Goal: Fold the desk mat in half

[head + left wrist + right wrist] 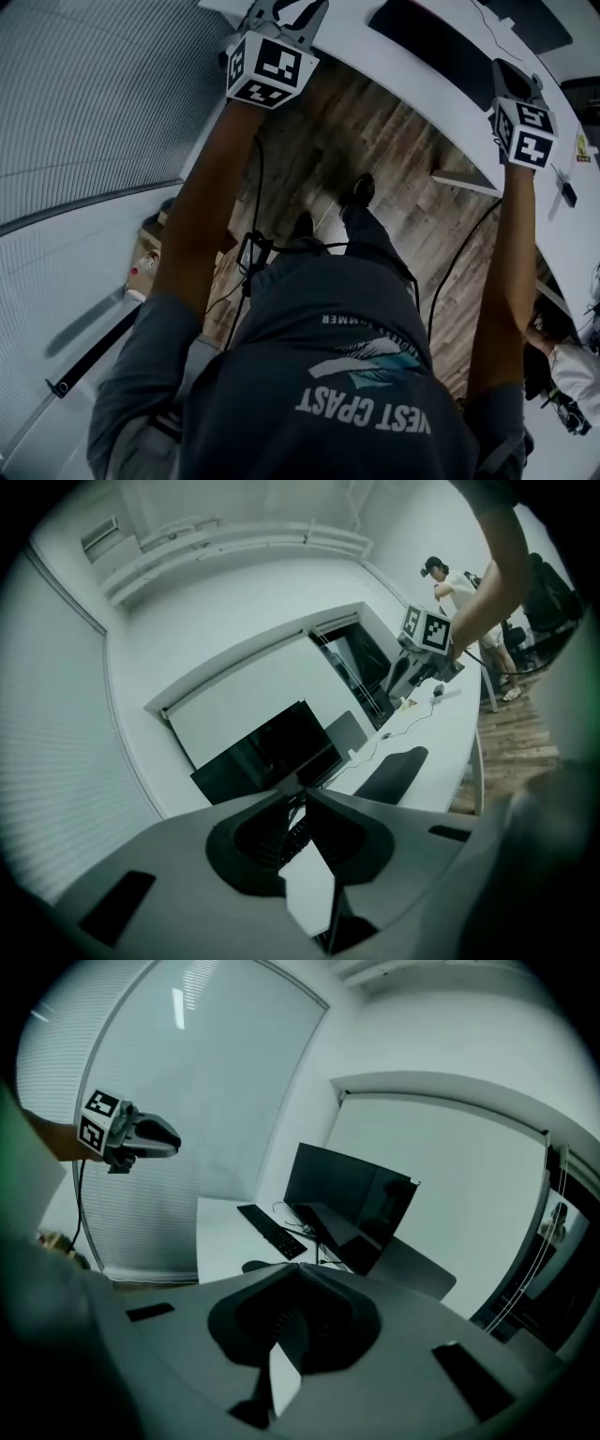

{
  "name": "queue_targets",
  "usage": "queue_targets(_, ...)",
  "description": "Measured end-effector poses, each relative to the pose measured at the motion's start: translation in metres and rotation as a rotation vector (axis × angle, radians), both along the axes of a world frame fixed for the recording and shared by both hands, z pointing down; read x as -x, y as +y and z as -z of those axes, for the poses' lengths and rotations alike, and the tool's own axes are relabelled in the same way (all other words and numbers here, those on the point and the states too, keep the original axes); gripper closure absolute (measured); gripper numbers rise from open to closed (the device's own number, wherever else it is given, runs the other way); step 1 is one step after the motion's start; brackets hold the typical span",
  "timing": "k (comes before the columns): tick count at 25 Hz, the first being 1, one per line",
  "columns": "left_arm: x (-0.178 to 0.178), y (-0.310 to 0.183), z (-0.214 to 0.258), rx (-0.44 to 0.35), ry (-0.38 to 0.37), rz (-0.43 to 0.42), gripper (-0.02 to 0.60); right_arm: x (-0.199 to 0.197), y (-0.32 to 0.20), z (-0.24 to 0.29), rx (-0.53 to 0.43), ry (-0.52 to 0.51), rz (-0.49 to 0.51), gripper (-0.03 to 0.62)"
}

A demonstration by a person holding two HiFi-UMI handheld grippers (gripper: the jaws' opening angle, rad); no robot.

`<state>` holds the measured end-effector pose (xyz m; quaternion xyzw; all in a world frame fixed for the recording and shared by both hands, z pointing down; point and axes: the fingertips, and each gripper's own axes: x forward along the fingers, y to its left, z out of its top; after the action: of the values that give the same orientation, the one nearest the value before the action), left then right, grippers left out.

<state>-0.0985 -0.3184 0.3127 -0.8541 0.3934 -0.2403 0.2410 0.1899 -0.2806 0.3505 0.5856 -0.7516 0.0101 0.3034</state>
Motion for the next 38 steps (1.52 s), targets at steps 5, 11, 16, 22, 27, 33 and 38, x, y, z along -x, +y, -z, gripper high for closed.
queue_targets(5,0.032,0.036,0.027,0.025,0.056,-0.037,0.533,0.062,0.036,0.045,-0.051,-0.036,0.081,0.568)
queue_targets(11,0.064,0.080,0.051,0.097,0.149,-0.089,0.543,0.117,0.083,0.087,-0.101,-0.124,0.160,0.568)
queue_targets(16,0.076,0.116,0.070,0.117,0.187,-0.134,0.548,0.145,0.119,0.114,-0.136,-0.183,0.210,0.568)
queue_targets(22,0.082,0.155,0.094,0.126,0.230,-0.210,0.549,0.172,0.159,0.140,-0.174,-0.224,0.247,0.568)
queue_targets(27,0.090,0.188,0.110,0.131,0.258,-0.244,0.549,0.199,0.193,0.163,-0.211,-0.268,0.307,0.568)
queue_targets(33,0.087,0.229,0.125,0.133,0.276,-0.284,0.549,0.209,0.231,0.180,-0.234,-0.285,0.333,0.568)
queue_targets(38,0.083,0.247,0.124,0.154,0.298,-0.315,0.549,0.207,0.247,0.181,-0.234,-0.288,0.311,0.569)
